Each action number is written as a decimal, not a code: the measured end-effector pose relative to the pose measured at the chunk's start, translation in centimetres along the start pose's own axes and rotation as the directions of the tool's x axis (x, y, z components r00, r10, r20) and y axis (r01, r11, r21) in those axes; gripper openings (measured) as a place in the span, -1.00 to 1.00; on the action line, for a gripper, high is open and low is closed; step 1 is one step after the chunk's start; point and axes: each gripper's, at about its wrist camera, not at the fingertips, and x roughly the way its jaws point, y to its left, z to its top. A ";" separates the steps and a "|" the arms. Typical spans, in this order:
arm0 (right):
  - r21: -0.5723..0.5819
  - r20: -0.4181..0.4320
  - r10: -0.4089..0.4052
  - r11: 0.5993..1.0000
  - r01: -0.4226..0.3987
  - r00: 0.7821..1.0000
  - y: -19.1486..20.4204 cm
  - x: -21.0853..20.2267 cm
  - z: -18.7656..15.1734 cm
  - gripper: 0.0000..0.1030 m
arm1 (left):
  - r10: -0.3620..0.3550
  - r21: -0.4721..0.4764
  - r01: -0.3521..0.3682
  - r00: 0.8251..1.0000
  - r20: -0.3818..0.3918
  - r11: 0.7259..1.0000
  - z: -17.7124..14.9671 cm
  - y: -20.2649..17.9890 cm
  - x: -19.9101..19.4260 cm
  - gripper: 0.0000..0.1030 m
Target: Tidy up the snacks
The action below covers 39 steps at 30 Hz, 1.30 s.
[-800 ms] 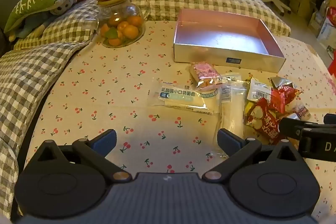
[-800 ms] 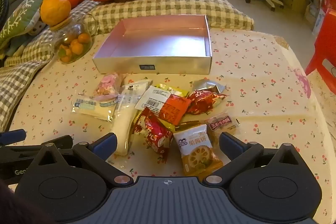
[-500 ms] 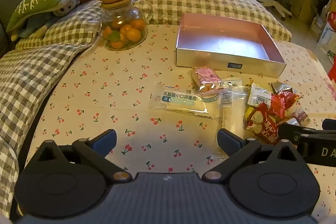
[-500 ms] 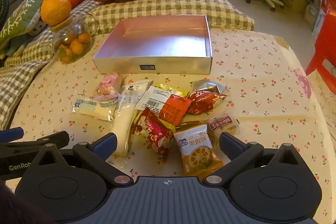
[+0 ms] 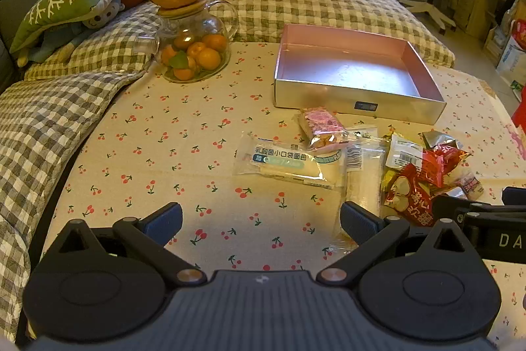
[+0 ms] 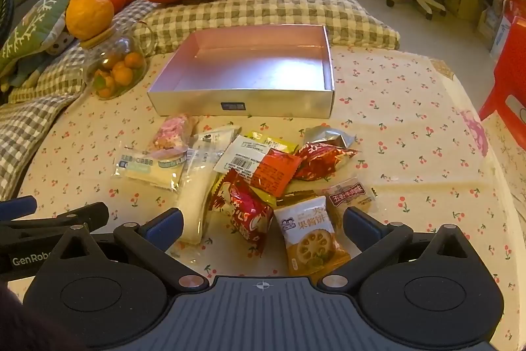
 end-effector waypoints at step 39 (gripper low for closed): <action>-0.033 -0.027 -0.021 0.999 0.020 0.999 0.2 0.1 -0.2 1.00 | -0.010 0.018 0.011 1.000 -0.027 1.000 -0.5 -0.4 0.5 0.99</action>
